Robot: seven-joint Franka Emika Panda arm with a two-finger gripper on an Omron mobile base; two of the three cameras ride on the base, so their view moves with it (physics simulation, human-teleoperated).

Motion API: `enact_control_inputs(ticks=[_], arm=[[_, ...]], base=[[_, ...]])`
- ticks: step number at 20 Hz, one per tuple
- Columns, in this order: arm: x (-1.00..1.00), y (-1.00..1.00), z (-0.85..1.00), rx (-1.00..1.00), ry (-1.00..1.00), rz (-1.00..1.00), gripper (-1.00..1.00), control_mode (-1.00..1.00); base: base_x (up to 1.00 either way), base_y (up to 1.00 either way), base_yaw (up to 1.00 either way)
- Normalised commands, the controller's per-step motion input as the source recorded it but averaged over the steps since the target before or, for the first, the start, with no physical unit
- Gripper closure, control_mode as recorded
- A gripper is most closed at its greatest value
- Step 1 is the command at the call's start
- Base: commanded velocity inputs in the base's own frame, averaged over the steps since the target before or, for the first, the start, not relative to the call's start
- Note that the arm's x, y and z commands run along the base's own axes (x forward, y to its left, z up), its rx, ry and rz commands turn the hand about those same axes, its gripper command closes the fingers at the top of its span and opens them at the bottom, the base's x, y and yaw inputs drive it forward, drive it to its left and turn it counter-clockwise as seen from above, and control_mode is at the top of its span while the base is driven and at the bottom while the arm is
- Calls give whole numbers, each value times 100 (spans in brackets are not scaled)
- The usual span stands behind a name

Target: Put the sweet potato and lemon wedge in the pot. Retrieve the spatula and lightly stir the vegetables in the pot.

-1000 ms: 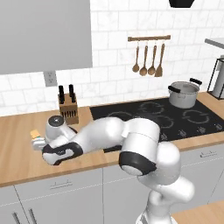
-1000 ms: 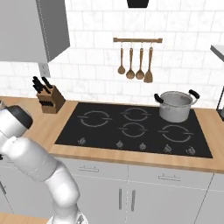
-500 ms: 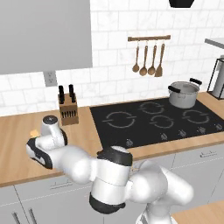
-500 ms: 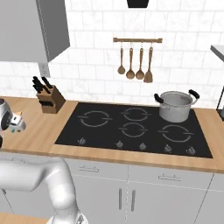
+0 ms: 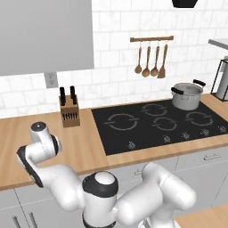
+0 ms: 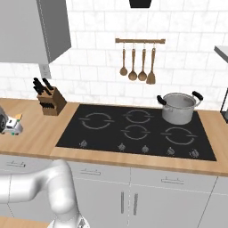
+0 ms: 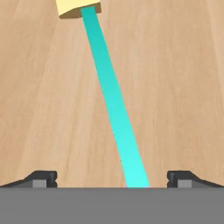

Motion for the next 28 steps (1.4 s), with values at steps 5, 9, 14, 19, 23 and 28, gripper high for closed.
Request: enact_control_inputs(ticks=[5, 9, 14, 19, 23, 28], arm=[[30, 0, -12, -3, 0, 0, -100, -100], [26, 0, -22, 0, 1, 0, -100, -100], [1, -2, -60, 0, 10, 0, 100, -100], [-27, -14, -67, 4, 6, 0, 100, -100], [-71, -1, -30, 4, 0, 0, 100, -100], [-74, 0, 18, 2, -5, 0, 100, -100]], base=[[0, 0, 0], [0, 0, 0], [0, 0, 0], [0, 0, 0], [0, 0, 0], [0, 0, 0]])
